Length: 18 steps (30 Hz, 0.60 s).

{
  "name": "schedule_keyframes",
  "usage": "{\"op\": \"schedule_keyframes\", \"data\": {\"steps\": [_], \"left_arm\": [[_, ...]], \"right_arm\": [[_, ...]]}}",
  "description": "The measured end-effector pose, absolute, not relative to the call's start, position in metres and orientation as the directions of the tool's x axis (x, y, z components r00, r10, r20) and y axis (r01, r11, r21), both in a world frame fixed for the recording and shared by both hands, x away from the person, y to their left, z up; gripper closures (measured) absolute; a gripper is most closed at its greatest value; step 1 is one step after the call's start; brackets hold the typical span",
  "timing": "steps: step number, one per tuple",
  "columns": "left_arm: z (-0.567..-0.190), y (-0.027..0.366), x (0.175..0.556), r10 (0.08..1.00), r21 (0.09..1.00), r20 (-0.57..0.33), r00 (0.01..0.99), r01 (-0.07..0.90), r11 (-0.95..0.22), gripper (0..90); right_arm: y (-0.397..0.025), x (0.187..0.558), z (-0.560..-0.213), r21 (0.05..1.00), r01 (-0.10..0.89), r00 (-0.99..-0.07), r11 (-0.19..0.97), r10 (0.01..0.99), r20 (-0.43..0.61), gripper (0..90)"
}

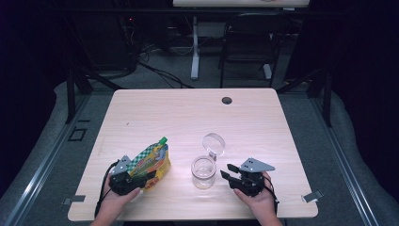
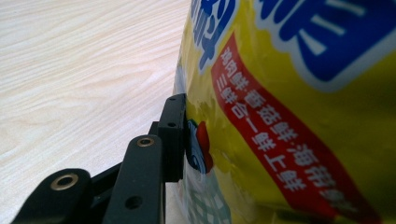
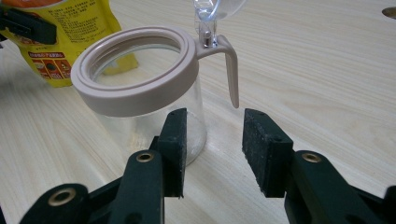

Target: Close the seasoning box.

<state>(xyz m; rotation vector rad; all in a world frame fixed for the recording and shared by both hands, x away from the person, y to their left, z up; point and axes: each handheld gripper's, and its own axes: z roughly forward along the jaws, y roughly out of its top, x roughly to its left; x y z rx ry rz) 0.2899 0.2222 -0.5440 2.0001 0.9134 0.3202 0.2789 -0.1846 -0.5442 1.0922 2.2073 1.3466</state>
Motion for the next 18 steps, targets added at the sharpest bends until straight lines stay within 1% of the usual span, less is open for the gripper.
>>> {"op": "schedule_keyframes", "data": {"steps": [11, 18], "left_arm": [[-0.534, 0.216, 0.284, 0.717, 0.819, -0.005, 0.697, 0.414, -0.397, 64.9], [-0.527, 0.211, 0.284, 0.717, 0.827, 0.047, 0.696, 0.376, -0.419, 64.9]], "right_arm": [[-0.186, 0.279, -0.543, 0.865, 0.433, -0.646, 0.253, 0.756, 0.103, 60.5], [-0.186, 0.278, -0.543, 0.867, 0.430, -0.647, 0.252, 0.756, 0.101, 60.5]]}}
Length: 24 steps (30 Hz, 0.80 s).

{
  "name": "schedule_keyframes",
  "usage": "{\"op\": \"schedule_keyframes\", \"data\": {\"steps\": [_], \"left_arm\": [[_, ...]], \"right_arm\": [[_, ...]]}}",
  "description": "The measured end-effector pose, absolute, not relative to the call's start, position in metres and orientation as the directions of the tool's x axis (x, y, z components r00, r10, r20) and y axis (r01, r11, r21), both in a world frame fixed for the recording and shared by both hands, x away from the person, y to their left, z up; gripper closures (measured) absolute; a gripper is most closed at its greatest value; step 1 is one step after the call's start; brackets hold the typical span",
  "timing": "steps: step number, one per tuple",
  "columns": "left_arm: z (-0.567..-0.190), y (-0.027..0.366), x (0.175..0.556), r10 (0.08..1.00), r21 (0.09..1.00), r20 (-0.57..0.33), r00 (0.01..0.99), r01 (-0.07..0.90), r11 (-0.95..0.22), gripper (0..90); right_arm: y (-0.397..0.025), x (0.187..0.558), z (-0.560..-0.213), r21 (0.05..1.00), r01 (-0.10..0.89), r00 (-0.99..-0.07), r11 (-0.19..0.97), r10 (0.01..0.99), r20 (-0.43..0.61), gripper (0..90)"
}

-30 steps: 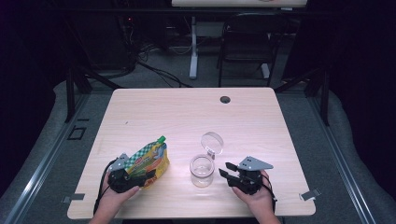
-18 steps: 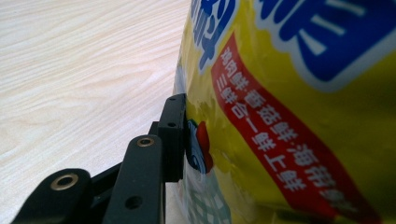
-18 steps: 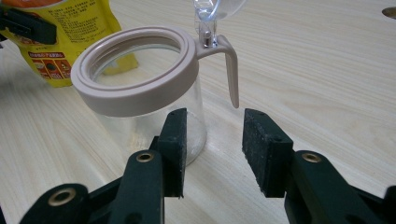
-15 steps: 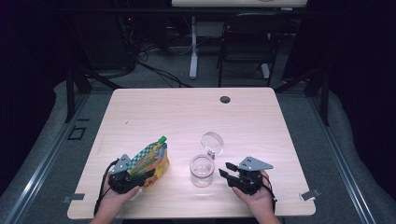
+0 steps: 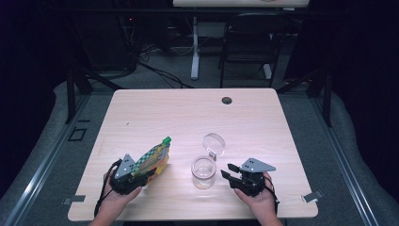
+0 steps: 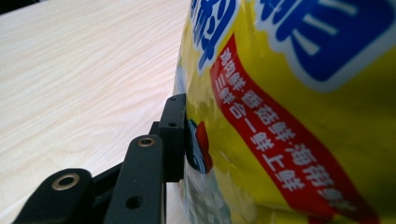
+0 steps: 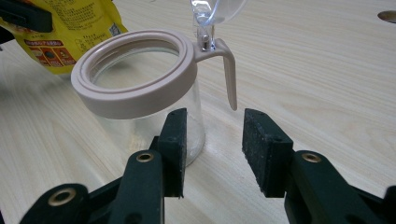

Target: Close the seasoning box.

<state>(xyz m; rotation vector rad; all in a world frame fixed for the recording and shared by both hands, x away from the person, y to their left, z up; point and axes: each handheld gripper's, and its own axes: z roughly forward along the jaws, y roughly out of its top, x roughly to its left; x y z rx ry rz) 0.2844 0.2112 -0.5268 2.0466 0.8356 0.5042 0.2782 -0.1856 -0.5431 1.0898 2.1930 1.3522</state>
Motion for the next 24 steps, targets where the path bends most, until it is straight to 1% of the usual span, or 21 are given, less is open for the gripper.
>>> {"op": "schedule_keyframes", "data": {"steps": [13, 24], "left_arm": [[-0.518, 0.200, 0.286, 0.709, 0.814, 0.174, 0.683, 0.305, -0.493, 64.9], [-0.515, 0.191, 0.294, 0.696, 0.809, 0.227, 0.681, 0.265, -0.524, 64.9]], "right_arm": [[-0.187, 0.278, -0.543, 0.872, 0.422, -0.644, 0.247, 0.759, 0.097, 60.5], [-0.189, 0.277, -0.543, 0.873, 0.413, -0.639, 0.259, 0.765, 0.075, 60.4]]}}
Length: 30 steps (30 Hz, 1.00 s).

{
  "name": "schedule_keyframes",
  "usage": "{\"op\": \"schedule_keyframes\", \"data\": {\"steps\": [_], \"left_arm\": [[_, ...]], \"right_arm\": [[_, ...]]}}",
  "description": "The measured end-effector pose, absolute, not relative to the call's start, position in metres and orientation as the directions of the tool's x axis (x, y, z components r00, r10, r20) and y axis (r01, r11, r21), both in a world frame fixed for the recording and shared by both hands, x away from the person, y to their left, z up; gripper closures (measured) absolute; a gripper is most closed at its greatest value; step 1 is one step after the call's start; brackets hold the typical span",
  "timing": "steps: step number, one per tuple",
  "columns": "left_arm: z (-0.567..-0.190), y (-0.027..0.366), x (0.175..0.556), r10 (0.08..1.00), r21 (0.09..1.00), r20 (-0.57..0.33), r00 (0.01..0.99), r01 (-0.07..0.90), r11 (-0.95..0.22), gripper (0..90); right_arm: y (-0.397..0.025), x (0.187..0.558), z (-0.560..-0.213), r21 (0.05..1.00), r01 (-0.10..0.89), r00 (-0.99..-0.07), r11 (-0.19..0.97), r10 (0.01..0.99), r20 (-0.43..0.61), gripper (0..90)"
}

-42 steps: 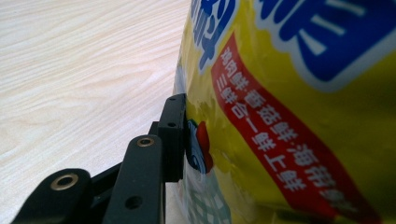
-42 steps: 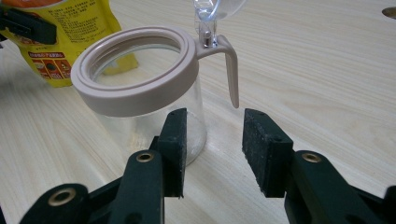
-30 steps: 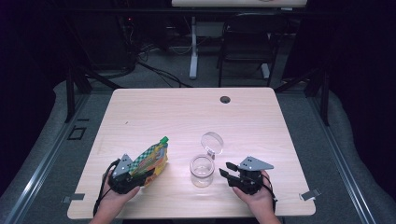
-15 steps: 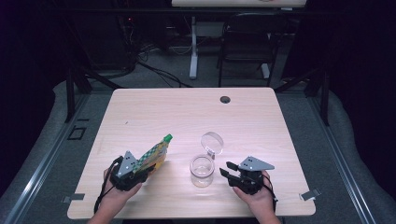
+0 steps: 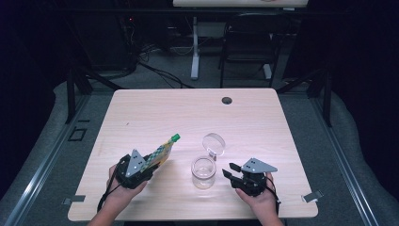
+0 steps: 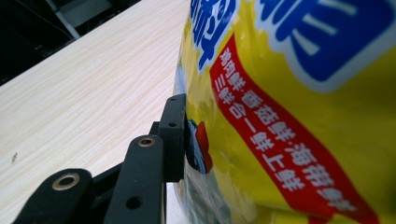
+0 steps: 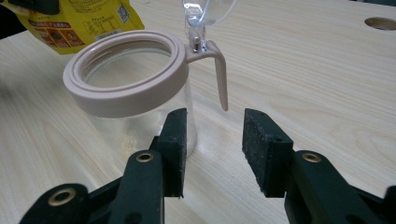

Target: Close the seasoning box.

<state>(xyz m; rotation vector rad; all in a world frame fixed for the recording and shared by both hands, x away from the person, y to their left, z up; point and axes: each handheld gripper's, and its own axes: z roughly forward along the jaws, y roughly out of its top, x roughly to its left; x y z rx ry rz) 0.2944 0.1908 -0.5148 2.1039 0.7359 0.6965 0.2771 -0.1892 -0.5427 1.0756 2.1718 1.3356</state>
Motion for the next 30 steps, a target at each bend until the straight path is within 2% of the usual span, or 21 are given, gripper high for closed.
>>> {"op": "schedule_keyframes", "data": {"steps": [7, 17, 30], "left_arm": [[-0.516, 0.184, 0.298, 0.688, 0.800, 0.279, 0.670, 0.234, -0.552, 65.0], [-0.520, 0.177, 0.294, 0.644, 0.742, 0.411, 0.645, 0.174, -0.648, 65.0], [-0.523, 0.175, 0.287, 0.607, 0.699, 0.502, 0.616, 0.124, -0.704, 64.9]], "right_arm": [[-0.192, 0.273, -0.541, 0.877, 0.388, -0.638, 0.282, 0.769, 0.035, 60.4], [-0.194, 0.265, -0.543, 0.866, 0.393, -0.632, 0.308, 0.775, 0.011, 59.7], [-0.196, 0.259, -0.541, 0.870, 0.383, -0.614, 0.309, 0.789, -0.010, 59.2]]}}
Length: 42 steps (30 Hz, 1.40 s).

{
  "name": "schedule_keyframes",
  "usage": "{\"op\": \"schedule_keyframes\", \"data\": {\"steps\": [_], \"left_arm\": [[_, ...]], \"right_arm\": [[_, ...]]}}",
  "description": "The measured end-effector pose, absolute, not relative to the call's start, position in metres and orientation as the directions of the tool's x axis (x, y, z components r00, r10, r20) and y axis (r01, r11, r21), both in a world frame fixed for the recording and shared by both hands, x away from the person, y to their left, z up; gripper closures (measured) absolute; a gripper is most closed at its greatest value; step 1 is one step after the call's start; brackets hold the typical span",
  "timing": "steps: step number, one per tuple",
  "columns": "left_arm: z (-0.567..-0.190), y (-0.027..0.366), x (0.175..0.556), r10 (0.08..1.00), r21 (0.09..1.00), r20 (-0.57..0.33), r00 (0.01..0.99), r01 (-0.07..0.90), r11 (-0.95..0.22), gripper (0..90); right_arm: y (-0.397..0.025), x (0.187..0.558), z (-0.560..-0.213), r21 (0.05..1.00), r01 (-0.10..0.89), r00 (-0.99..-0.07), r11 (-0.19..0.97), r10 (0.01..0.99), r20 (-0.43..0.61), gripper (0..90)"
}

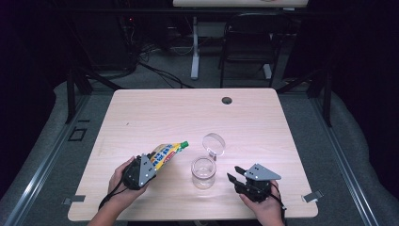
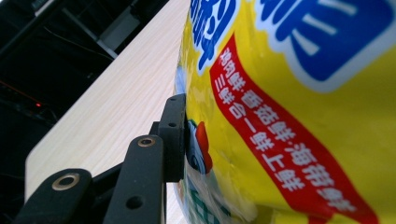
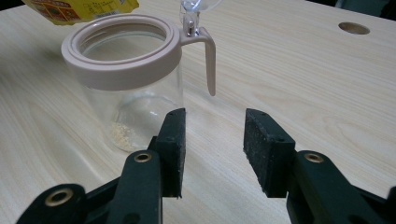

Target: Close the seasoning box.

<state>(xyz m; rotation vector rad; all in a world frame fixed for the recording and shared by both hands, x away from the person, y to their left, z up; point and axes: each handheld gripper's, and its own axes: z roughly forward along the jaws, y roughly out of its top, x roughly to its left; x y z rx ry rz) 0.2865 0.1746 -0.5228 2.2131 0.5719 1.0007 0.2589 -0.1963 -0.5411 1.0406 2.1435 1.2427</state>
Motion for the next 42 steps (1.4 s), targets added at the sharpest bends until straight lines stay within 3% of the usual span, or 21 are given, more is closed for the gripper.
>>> {"op": "schedule_keyframes", "data": {"steps": [23, 42], "left_arm": [[-0.530, 0.161, 0.277, 0.506, 0.585, 0.667, 0.547, 0.035, -0.810, 64.9], [-0.535, 0.154, 0.271, 0.434, 0.502, 0.750, 0.499, -0.002, -0.865, 64.9]], "right_arm": [[-0.198, 0.259, -0.542, 0.874, 0.377, -0.612, 0.306, 0.791, -0.013, 58.1], [-0.198, 0.260, -0.541, 0.874, 0.374, -0.614, 0.309, 0.789, -0.017, 58.1]]}}
